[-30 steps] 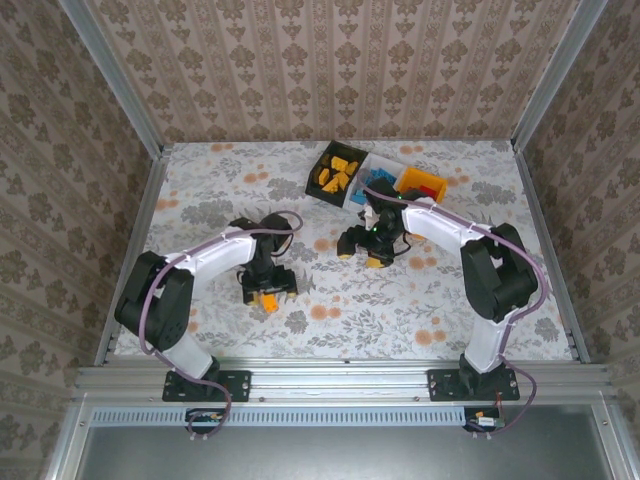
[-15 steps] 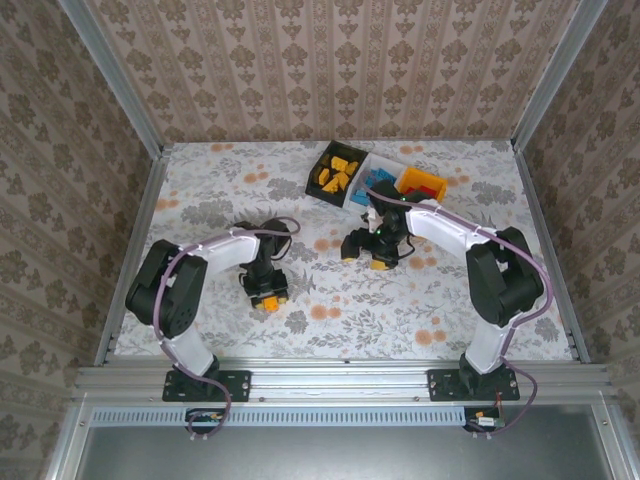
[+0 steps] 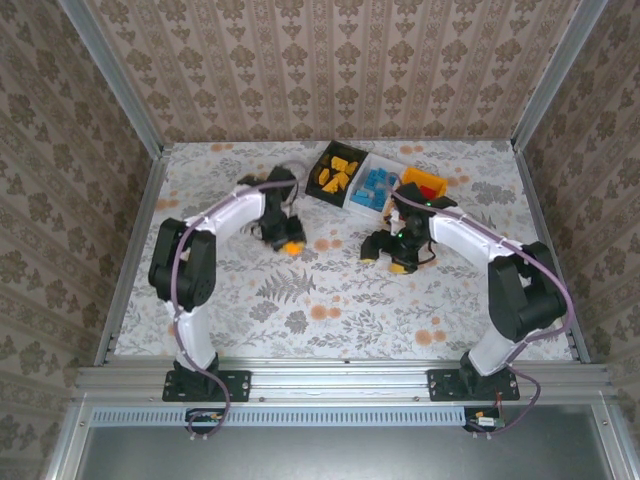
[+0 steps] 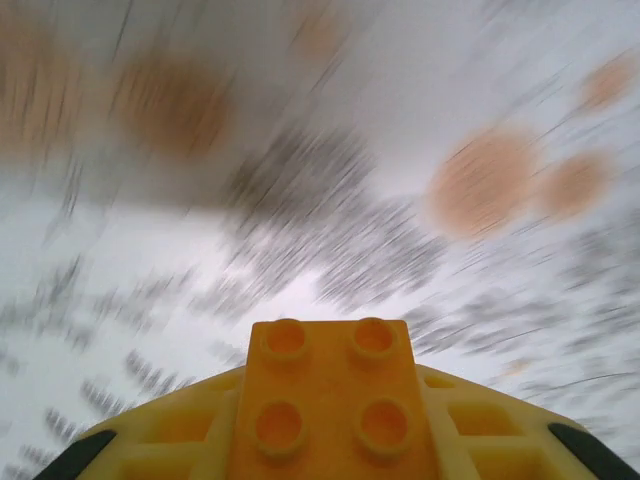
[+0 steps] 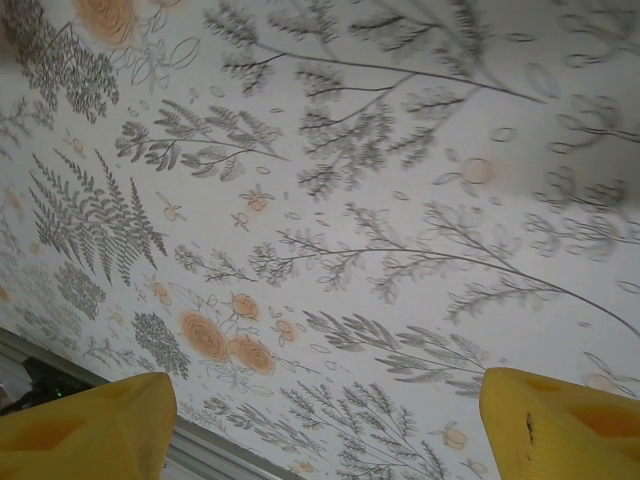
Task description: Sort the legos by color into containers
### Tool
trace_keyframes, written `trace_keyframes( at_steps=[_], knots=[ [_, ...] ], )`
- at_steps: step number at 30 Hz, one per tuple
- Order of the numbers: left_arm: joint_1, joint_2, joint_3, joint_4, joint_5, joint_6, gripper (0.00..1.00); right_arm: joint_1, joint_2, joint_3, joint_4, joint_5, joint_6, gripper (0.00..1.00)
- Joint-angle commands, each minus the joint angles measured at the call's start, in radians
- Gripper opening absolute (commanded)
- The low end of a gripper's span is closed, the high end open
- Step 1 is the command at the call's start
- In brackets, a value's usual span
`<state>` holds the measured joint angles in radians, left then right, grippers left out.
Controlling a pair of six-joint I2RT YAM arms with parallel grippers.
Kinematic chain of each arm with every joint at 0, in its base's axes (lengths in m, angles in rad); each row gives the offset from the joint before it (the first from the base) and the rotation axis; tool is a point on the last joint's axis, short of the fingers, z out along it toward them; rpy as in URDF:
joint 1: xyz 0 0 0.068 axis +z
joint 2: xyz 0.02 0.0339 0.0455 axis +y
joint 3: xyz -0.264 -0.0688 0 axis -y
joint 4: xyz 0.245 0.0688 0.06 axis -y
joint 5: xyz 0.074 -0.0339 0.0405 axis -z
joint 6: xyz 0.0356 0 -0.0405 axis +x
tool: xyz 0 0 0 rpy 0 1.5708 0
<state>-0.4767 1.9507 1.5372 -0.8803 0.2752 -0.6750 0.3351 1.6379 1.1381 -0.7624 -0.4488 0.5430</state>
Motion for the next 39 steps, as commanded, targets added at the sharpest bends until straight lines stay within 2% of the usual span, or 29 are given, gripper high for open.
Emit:
trace_keyframes(
  at_steps=[1, 9, 12, 15, 17, 22, 33, 36, 39],
  knots=[
    [0.054, 0.104, 0.232, -0.001, 0.121, 0.039, 0.17, -0.027, -0.079, -0.042, -0.004, 0.018, 0.018, 0.81],
    [0.095, 0.489, 0.871, 0.033, 0.3, -0.144, 0.16, -0.055, -0.194, -0.138, -0.01, 0.045, 0.053, 0.81],
    [0.096, 0.603, 1.015, 0.118, 0.357, -0.272, 0.17, -0.059, -0.224, -0.148, -0.033, 0.07, 0.054, 0.81],
    [0.092, 0.658, 1.037, 0.228, 0.399, -0.38, 0.22, -0.063, -0.239, -0.162, -0.041, 0.084, 0.055, 0.81],
    [0.091, 0.676, 1.038, 0.273, 0.406, -0.422, 0.34, -0.067, -0.272, -0.168, -0.049, 0.092, 0.058, 0.81],
    [0.092, 0.675, 1.038, 0.269, 0.397, -0.412, 0.48, -0.071, -0.283, -0.18, -0.048, 0.093, 0.063, 0.81],
    [0.098, 0.614, 1.005, 0.219, 0.383, -0.337, 0.55, -0.071, -0.28, -0.182, -0.02, 0.079, 0.083, 0.81],
    [0.107, 0.577, 1.005, 0.164, 0.374, -0.273, 0.57, -0.071, -0.28, -0.177, -0.009, 0.079, 0.086, 0.82],
    [0.12, 0.508, 0.976, 0.086, 0.315, -0.168, 0.58, -0.073, -0.268, -0.152, -0.008, 0.088, 0.075, 0.82]
  ],
)
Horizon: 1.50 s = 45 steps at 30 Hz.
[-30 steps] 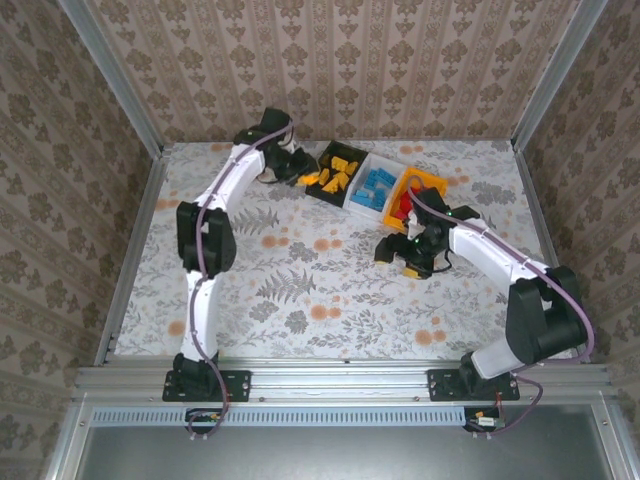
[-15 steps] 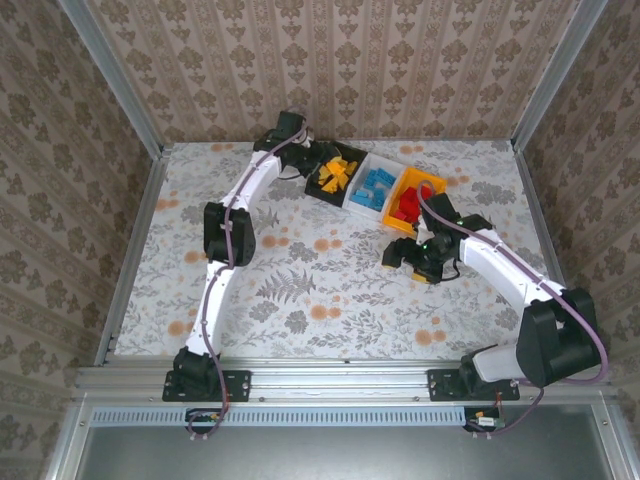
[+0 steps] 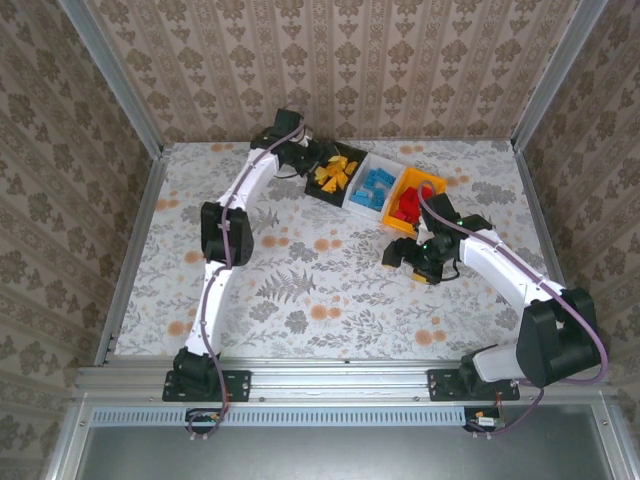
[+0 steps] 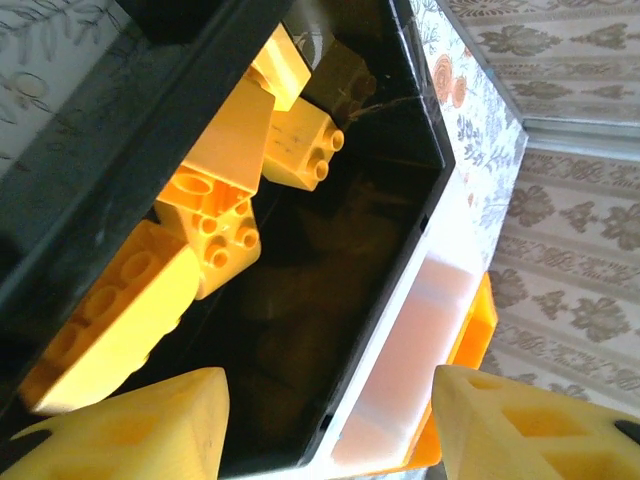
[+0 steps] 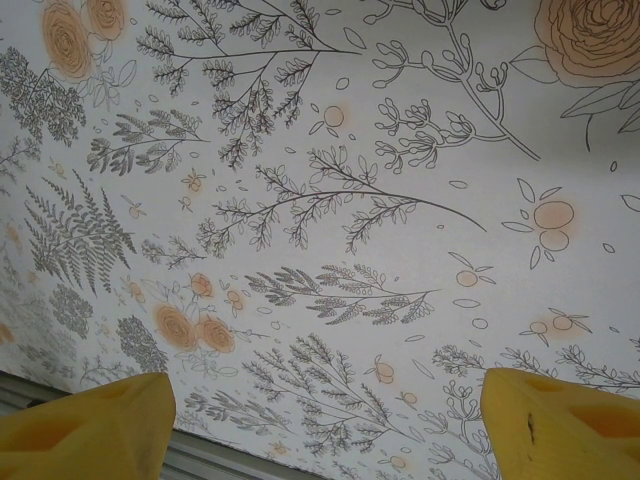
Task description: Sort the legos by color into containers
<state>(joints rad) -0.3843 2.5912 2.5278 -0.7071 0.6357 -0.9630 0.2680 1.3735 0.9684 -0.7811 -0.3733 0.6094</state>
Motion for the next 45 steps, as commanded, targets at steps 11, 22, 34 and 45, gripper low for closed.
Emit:
trace_keyframes(
  at_steps=[11, 22, 34, 45],
  knots=[
    [0.063, -0.612, -0.433, -0.181, -0.355, 0.528, 0.86, -0.081, 0.033, 0.19, 0.03, 0.12, -0.079, 0.82],
    [0.114, -1.215, -1.218, 0.239, -0.709, 0.512, 1.0, -0.107, -0.344, -0.212, 0.794, 0.321, -0.603, 0.84],
    [0.098, -1.589, -1.834, 0.598, -1.074, 0.656, 1.0, -0.232, -0.236, -0.378, 0.982, 0.292, -0.631, 0.88],
    [0.155, -1.668, -2.053, 0.829, -1.062, 0.817, 1.0, -0.263, -0.044, -0.419, 1.174, 0.31, -0.581, 1.0]
  ],
)
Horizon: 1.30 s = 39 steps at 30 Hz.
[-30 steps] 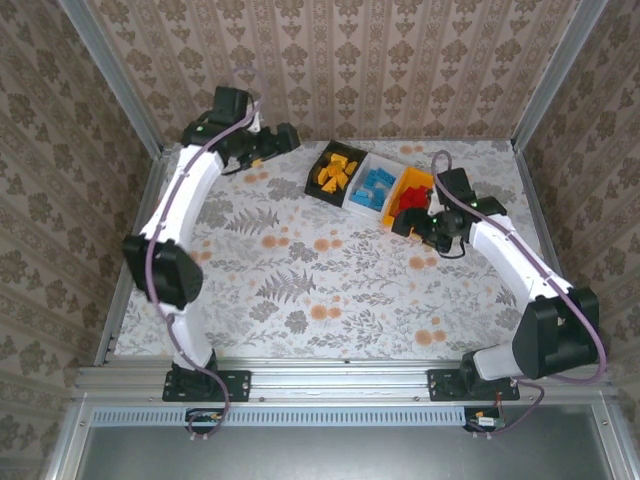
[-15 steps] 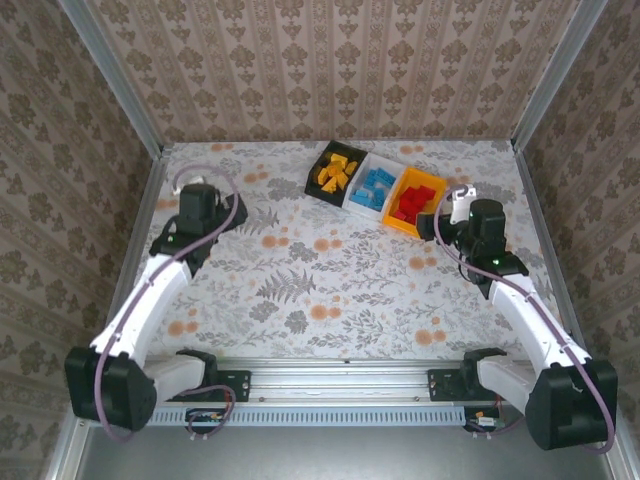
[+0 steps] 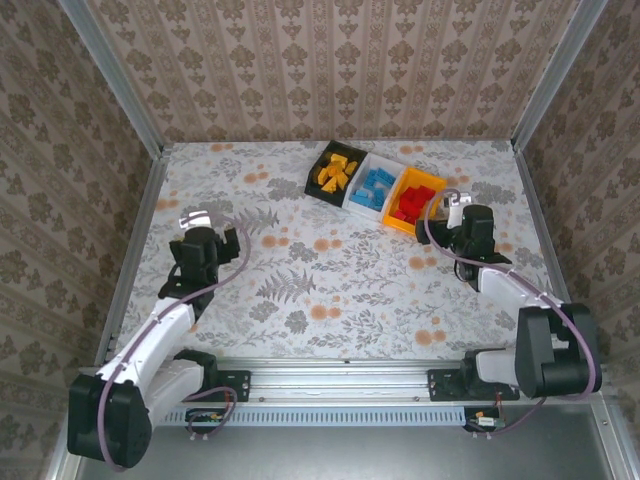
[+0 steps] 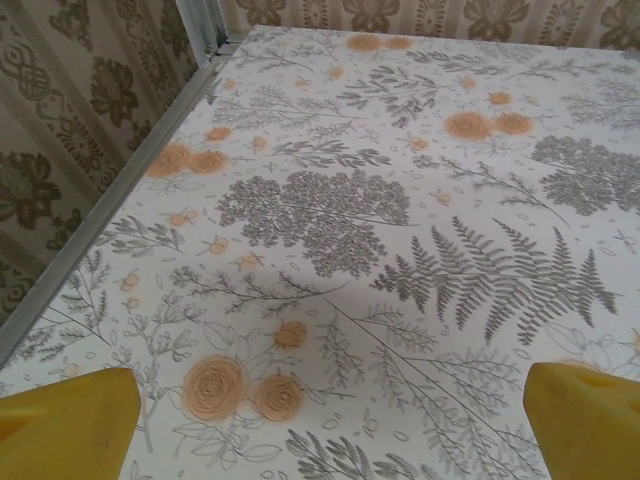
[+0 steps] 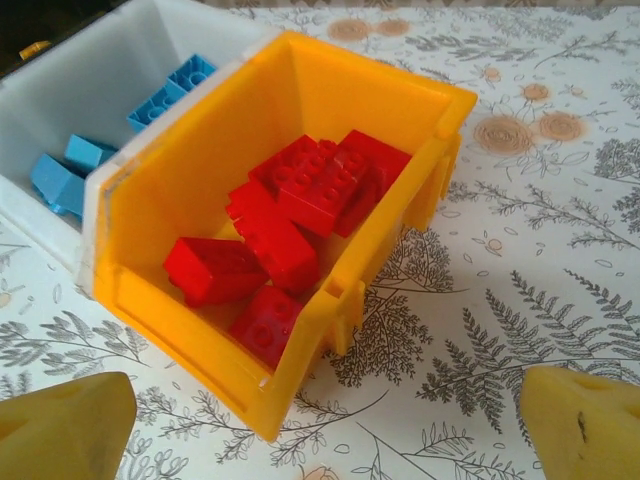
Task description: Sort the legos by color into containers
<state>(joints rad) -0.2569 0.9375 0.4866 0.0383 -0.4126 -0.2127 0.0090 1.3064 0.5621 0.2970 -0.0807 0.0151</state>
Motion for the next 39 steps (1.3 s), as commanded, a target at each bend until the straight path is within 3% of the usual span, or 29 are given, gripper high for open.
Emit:
trace_keyframes(
  at_steps=[1, 13, 17, 27, 31, 35, 39],
  knots=[
    [0.038, -0.011, -0.019, 0.088, -0.006, 0.068, 1.0, -0.004, 0.034, -0.013, 0.104, 0.016, 0.007, 1.0],
    [0.141, 0.196, -0.094, 0.348, 0.062, 0.151, 1.0, -0.021, 0.135, 0.006, 0.141, -0.001, -0.006, 1.0],
    [0.165, 0.329, -0.092, 0.487, 0.116, 0.2, 1.0, -0.021, 0.151, 0.024, 0.125, 0.002, -0.006, 1.0],
    [0.248, 0.553, -0.012, 0.653, 0.317, 0.224, 1.0, -0.023, 0.157, 0.035, 0.11, -0.002, -0.009, 1.0],
    [0.252, 0.609, -0.131, 0.928, 0.423, 0.273, 1.0, -0.023, 0.154, 0.033, 0.105, -0.003, -0.014, 1.0],
    [0.254, 0.6, -0.138, 0.924, 0.303, 0.214, 1.0, -0.023, 0.15, 0.025, 0.122, 0.004, -0.013, 1.0],
    [0.241, 0.601, -0.115, 0.883, 0.278, 0.22, 1.0, -0.024, 0.137, -0.011, 0.201, 0.028, -0.01, 1.0]
  ],
)
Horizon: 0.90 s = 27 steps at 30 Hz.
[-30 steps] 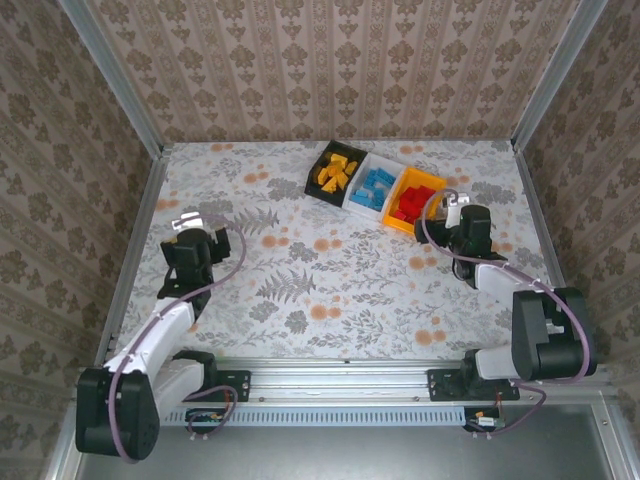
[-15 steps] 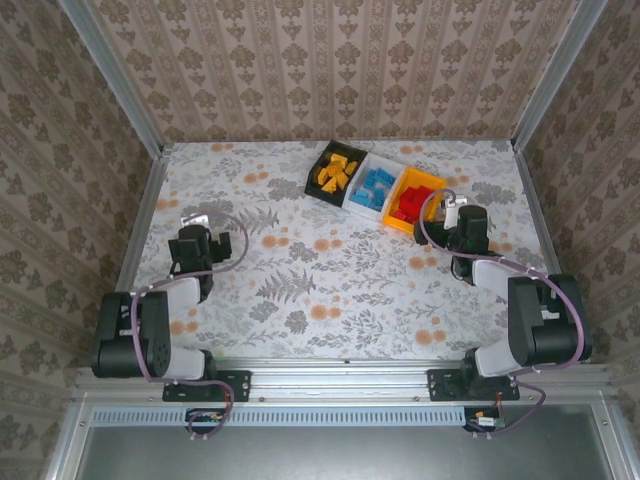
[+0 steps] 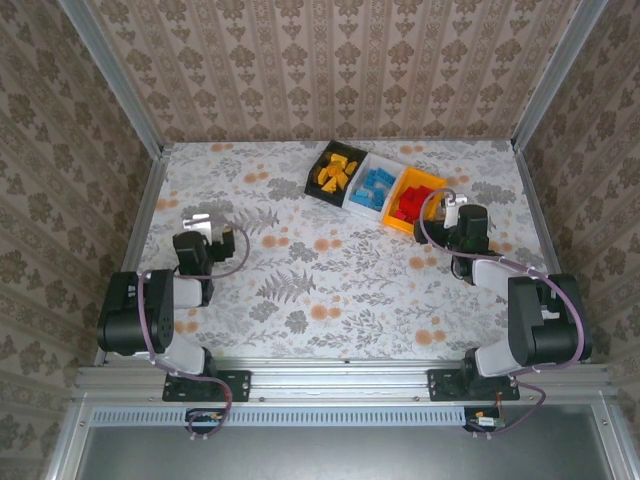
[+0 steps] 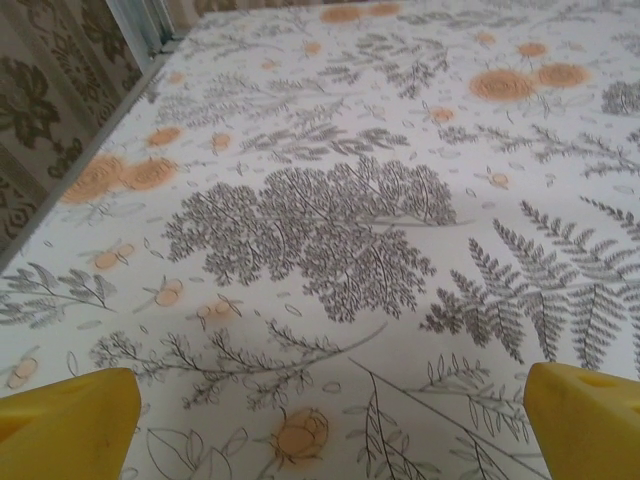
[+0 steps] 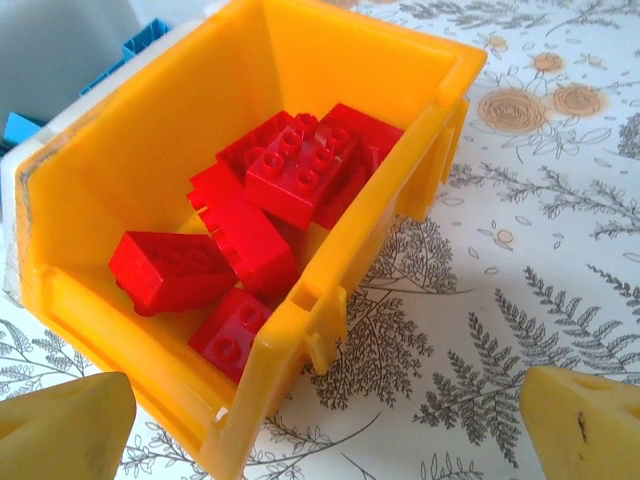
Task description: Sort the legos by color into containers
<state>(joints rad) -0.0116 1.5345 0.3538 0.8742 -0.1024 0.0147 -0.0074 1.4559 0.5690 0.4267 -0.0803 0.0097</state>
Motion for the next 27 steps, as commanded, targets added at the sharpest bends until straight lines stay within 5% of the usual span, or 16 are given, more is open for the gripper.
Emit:
trace_keyframes(
  at_steps=[1, 18, 27],
  knots=[
    [-0.006, 0.003, 0.019, 0.047, -0.035, -0.007, 1.0, -0.009, -0.015, -0.029, 0.095, 0.035, 0.007, 1.0],
    [-0.023, 0.007, 0.031, 0.029, -0.056, 0.012, 1.0, -0.005, 0.057, -0.249, 0.572, 0.093, 0.045, 1.0],
    [-0.025, 0.007, 0.031, 0.029, -0.056, 0.013, 1.0, 0.007, 0.077, -0.156, 0.42, 0.106, 0.032, 1.0]
  ],
)
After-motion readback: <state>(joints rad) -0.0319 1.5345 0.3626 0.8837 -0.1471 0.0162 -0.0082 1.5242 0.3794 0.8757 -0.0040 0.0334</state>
